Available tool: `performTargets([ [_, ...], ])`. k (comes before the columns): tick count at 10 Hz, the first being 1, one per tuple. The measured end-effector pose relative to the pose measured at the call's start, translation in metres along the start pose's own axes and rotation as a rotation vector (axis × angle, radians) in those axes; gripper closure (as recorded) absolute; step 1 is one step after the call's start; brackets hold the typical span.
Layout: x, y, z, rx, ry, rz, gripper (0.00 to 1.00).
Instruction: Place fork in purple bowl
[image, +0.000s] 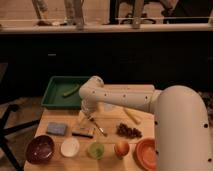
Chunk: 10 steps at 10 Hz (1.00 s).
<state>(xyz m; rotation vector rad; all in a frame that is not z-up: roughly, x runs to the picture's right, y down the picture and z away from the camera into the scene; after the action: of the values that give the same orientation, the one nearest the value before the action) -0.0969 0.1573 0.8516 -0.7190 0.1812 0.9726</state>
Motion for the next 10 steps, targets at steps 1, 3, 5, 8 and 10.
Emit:
performTargets([
  [1, -0.006, -0.001, 0.002, -0.007, 0.002, 0.007, 0.20],
  [3, -0.017, 0.000, 0.001, -0.010, -0.003, 0.013, 0.20],
  [5, -0.025, 0.002, 0.002, 0.012, -0.012, 0.043, 0.20],
  [8, -0.030, 0.006, 0.010, 0.048, -0.012, 0.092, 0.20],
  [10, -0.032, 0.009, 0.017, 0.060, -0.007, 0.100, 0.20],
])
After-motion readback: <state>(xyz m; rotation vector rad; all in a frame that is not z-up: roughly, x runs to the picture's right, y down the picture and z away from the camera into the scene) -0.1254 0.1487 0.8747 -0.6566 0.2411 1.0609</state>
